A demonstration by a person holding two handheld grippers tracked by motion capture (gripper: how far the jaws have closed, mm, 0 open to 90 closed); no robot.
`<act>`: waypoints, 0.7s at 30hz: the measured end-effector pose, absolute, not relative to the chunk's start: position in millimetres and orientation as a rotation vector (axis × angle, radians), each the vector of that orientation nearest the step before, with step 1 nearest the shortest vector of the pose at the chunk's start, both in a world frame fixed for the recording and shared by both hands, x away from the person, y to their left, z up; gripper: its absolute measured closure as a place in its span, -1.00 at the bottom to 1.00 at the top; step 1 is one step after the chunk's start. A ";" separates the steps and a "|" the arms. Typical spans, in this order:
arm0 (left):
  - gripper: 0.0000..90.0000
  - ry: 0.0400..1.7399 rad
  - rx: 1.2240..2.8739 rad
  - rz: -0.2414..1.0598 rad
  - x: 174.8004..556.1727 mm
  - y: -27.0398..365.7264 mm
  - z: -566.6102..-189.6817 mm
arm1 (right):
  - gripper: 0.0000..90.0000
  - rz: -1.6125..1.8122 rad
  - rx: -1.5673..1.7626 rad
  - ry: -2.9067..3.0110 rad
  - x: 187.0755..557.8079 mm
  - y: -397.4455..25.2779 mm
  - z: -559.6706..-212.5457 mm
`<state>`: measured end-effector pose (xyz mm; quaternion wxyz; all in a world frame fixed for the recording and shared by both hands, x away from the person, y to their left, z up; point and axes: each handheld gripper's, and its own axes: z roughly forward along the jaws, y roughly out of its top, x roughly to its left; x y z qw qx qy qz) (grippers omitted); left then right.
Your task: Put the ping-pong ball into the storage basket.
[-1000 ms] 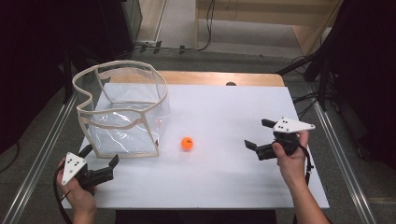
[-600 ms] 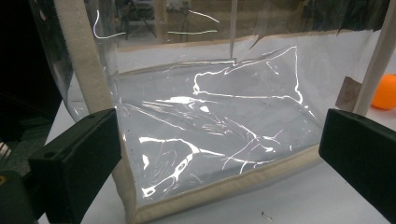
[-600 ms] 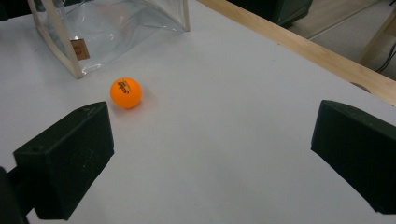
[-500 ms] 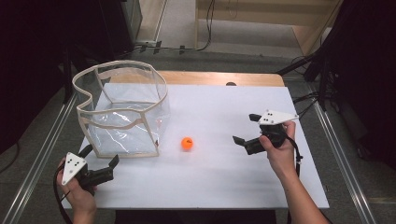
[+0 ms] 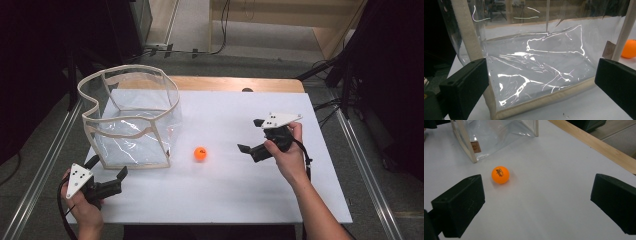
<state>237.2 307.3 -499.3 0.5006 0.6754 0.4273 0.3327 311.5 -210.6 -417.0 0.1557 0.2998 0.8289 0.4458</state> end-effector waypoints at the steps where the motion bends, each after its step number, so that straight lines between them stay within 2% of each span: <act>1: -1.00 1.032 1.633 0.805 237.2 307.3 -499.3 | -1.00 1.274 0.853 2.384 312.6 -208.2 -416.6; 21: -1.00 1.024 1.634 0.810 236.4 307.0 -499.4 | -1.00 1.222 0.794 2.490 327.2 -179.2 -416.6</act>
